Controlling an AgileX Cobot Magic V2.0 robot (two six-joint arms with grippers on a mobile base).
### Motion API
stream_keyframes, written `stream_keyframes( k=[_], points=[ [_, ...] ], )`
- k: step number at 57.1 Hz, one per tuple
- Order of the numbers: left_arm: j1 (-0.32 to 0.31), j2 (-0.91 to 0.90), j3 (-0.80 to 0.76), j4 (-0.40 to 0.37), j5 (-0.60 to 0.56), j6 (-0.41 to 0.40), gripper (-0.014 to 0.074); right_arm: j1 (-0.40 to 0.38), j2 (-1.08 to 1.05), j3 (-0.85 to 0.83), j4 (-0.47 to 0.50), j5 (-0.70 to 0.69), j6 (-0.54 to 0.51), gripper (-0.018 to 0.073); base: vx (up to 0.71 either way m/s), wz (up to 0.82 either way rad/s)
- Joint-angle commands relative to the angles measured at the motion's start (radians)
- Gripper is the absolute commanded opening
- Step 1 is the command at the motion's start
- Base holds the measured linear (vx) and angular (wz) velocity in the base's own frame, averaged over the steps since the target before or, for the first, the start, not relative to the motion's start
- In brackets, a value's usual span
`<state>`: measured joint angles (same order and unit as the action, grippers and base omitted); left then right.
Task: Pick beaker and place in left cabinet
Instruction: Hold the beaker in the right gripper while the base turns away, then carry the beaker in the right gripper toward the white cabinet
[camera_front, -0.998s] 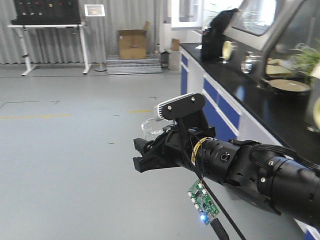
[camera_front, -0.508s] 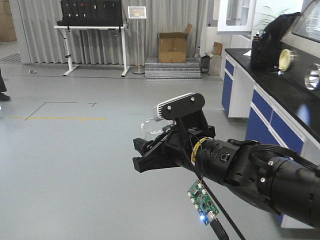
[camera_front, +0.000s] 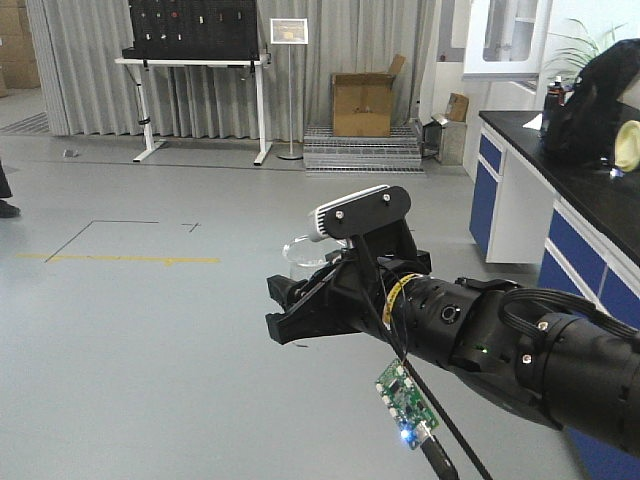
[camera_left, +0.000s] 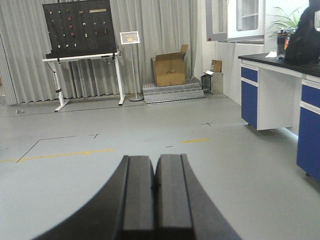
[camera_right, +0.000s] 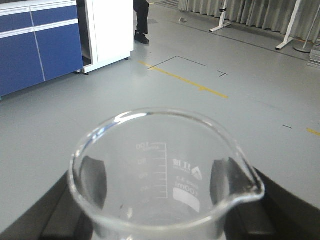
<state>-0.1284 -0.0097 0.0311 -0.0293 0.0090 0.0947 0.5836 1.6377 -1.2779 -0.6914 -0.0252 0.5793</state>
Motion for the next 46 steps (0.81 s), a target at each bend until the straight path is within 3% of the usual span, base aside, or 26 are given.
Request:
stream_keyframes(
  k=[1, 46],
  points=[
    [-0.001, -0.019, 0.016, -0.007, -0.084, -0.003, 0.0001, 0.001, -0.046, -0.039, 0.002, -0.067, -0.001, 0.0057, 0.56, 0.03],
    [-0.001, -0.019, 0.016, -0.007, -0.084, -0.003, 0.0001, 0.001, -0.046, -0.039, 0.002, -0.064, -0.001, 0.0061, 0.64, 0.05]
  ],
)
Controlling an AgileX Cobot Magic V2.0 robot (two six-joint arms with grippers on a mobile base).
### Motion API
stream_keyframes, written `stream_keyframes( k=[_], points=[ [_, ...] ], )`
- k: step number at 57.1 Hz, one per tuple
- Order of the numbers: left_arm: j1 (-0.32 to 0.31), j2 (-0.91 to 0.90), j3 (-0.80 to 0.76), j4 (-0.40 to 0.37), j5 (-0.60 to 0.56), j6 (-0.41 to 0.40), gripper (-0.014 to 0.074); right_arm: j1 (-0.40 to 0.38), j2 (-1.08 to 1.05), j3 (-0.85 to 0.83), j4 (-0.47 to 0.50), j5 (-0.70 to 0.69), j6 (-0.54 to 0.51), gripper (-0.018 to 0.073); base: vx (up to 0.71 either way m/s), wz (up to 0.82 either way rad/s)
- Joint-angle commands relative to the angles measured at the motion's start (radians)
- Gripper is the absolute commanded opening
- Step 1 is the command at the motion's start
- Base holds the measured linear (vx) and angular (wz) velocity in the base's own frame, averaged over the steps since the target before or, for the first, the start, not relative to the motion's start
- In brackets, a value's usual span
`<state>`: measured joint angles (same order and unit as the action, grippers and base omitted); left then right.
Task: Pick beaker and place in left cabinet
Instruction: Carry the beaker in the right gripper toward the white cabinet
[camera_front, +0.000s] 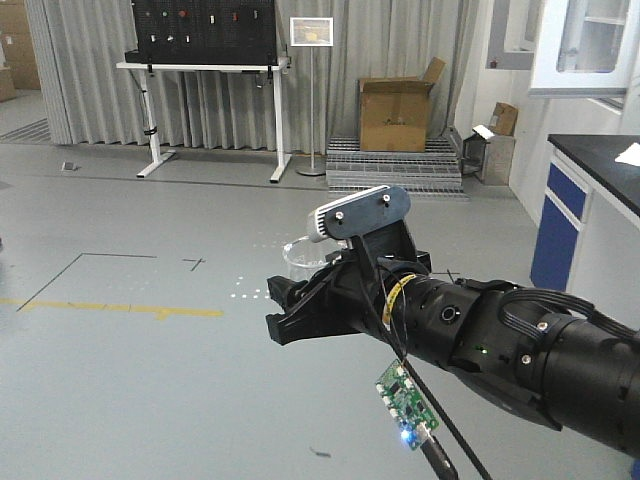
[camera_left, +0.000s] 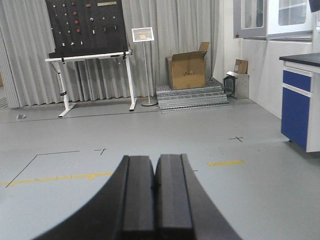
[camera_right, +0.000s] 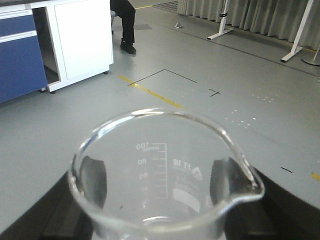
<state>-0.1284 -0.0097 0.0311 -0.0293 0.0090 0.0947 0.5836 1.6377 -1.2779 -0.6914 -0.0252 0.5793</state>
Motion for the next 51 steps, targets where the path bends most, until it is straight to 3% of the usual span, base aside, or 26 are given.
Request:
stream_keyframes(
  k=[1, 51],
  points=[
    [-0.001, -0.019, 0.016, -0.007, -0.084, -0.003, 0.0001, 0.001, -0.046, -0.039, 0.002, -0.063, -0.001, 0.0061, 0.70, 0.04],
    [-0.001, -0.018, 0.016, -0.007, -0.085, -0.003, 0.0001, 0.001, -0.046, -0.039, 0.002, -0.065, -0.001, 0.0061, 0.74, -0.02]
  ],
)
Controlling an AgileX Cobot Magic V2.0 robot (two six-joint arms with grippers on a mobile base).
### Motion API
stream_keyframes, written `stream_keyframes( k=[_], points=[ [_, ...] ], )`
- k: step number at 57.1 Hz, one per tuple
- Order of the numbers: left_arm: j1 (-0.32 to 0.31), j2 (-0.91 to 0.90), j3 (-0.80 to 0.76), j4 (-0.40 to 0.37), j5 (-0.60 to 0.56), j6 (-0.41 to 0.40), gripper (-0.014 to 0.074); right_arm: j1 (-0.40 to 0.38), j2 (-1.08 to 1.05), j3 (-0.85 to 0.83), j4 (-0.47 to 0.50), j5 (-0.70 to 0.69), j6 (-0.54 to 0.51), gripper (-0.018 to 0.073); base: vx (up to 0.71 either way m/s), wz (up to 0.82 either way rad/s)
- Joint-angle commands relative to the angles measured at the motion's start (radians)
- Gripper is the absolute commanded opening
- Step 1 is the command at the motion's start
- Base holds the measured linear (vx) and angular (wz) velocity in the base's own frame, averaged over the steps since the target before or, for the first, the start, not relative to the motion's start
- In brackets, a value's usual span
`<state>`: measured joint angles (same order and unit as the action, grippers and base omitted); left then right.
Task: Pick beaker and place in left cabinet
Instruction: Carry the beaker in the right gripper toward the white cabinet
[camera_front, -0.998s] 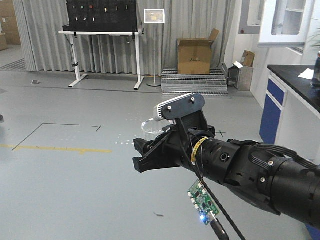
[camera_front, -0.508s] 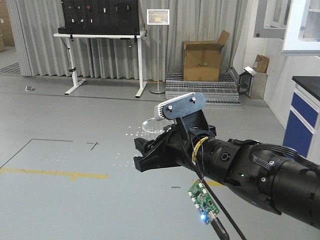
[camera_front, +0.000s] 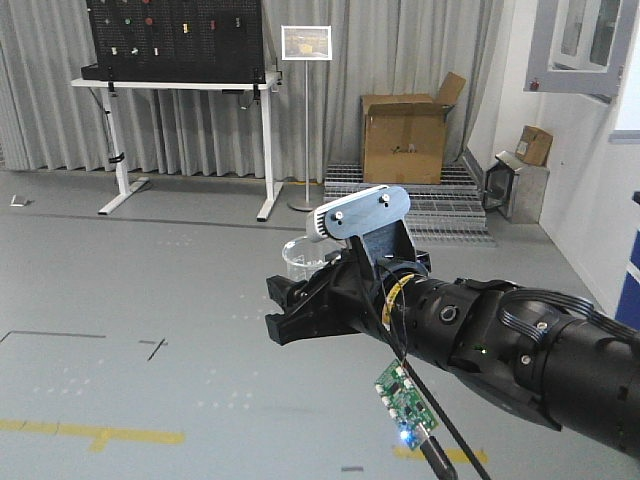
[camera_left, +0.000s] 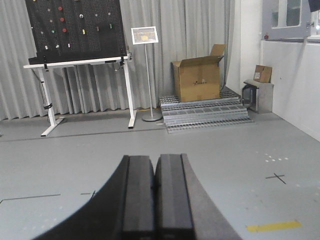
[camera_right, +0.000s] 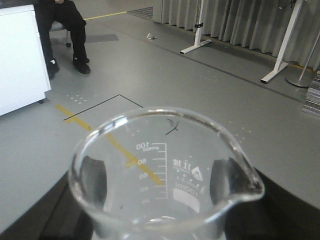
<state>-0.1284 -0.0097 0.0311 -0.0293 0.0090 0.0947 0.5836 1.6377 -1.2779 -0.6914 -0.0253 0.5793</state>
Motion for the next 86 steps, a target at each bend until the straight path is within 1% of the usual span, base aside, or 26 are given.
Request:
stream_keyframes(
  k=[1, 86],
  points=[
    [-0.001, -0.018, 0.016, -0.007, -0.084, -0.003, 0.0001, 0.001, -0.046, -0.039, 0.002, -0.063, -0.001, 0.0060, 0.74, -0.03],
    [-0.001, -0.018, 0.016, -0.007, -0.084, -0.003, 0.0001, 0.001, -0.046, -0.039, 0.002, -0.063, -0.001, 0.0061, 0.73, -0.06]
  ],
)
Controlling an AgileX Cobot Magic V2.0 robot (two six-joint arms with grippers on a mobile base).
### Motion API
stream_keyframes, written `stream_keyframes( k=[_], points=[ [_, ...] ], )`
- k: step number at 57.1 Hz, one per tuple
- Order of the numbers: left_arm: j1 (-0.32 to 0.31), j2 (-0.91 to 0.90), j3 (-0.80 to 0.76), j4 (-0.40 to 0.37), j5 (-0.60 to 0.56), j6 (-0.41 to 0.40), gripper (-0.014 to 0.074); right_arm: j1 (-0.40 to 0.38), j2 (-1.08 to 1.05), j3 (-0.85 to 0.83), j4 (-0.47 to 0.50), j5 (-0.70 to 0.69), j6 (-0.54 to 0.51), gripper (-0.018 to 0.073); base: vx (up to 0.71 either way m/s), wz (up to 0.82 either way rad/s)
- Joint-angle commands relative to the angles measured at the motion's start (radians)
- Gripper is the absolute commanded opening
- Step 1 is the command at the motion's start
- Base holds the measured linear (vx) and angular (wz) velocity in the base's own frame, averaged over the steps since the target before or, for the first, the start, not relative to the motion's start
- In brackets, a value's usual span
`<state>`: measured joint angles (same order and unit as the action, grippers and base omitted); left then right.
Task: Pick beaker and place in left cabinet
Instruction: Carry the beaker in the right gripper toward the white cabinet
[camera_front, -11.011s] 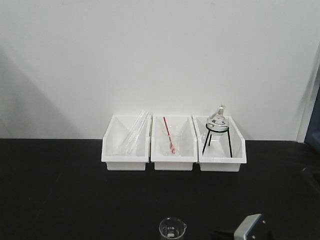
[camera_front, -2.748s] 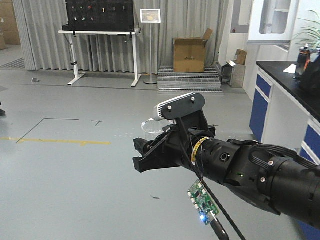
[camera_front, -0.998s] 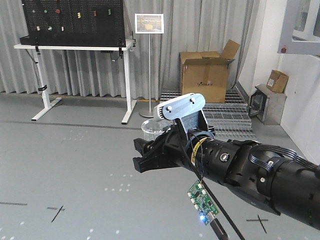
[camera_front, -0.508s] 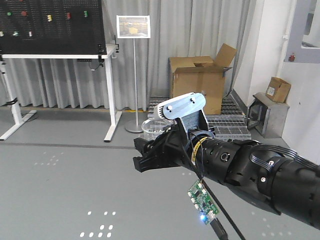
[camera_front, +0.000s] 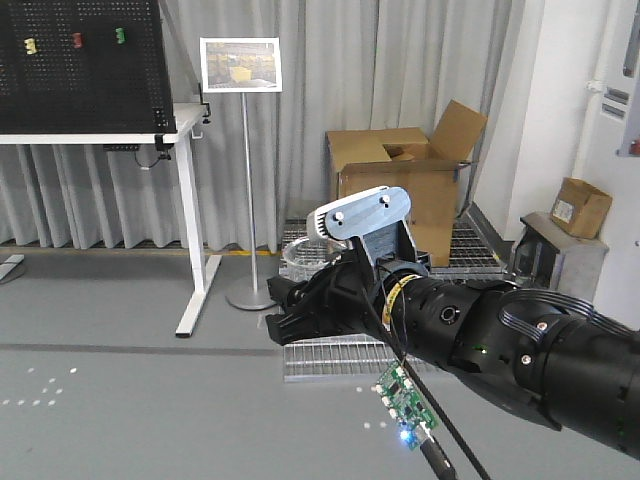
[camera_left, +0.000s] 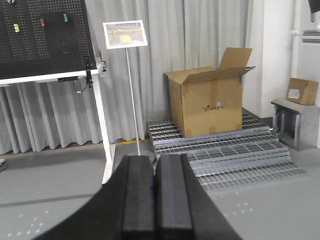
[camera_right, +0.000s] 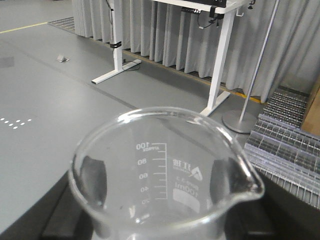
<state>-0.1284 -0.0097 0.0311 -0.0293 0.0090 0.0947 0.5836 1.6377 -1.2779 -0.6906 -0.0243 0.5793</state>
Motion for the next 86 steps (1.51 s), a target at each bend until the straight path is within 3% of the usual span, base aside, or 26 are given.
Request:
stream_keyframes(
  k=[1, 86],
  points=[
    [-0.001, -0.018, 0.016, -0.007, -0.084, -0.003, 0.0001, 0.001, -0.046, -0.039, 0.001, -0.064, -0.001, 0.0061, 0.68, 0.00],
    [-0.001, -0.018, 0.016, -0.007, -0.084, -0.003, 0.0001, 0.001, -0.046, -0.039, 0.001, -0.056, -0.001, 0.0061, 0.51, -0.09]
  ],
)
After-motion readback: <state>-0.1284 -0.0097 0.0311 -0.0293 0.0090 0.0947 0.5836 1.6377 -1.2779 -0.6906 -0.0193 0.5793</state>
